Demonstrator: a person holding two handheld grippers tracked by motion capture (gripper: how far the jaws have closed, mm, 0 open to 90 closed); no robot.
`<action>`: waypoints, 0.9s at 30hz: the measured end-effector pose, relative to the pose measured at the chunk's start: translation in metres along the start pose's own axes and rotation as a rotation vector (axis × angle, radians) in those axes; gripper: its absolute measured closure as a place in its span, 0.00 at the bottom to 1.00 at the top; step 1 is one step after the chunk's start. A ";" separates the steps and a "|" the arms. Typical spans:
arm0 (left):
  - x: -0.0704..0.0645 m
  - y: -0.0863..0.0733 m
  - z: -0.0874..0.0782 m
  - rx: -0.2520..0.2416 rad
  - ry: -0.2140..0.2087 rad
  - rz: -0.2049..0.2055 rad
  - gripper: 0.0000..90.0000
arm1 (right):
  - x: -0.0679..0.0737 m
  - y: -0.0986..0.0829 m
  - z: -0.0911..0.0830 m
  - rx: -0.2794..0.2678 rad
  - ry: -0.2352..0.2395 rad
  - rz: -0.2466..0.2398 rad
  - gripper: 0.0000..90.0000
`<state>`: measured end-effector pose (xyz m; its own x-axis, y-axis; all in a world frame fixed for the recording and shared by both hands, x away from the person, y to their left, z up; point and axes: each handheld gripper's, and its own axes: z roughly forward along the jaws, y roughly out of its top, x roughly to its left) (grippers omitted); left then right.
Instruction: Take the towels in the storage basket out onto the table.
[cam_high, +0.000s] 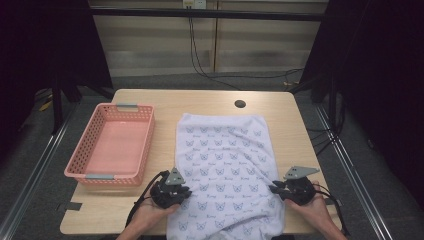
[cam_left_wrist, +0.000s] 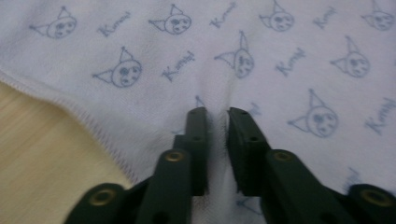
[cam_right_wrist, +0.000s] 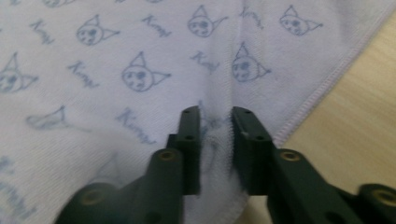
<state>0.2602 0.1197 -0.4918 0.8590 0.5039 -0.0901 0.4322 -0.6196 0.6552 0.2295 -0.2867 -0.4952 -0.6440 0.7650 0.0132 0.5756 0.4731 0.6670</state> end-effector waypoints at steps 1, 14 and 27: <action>0.000 0.000 0.000 0.001 -0.020 -0.007 0.93 | 0.003 -0.002 -0.003 0.012 -0.002 -0.008 0.92; -0.017 -0.006 -0.006 0.047 -0.139 -0.017 0.96 | 0.019 -0.021 -0.029 0.082 0.103 0.010 0.91; 0.002 0.002 -0.022 -0.083 -0.124 -0.055 0.75 | 0.012 -0.010 -0.030 -0.043 0.102 0.037 0.59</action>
<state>0.2568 0.1332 -0.4741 0.8644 0.4542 -0.2159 0.4594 -0.5387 0.7062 0.2010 -0.2954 -0.4790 -0.6719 0.7320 0.1126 0.5794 0.4247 0.6957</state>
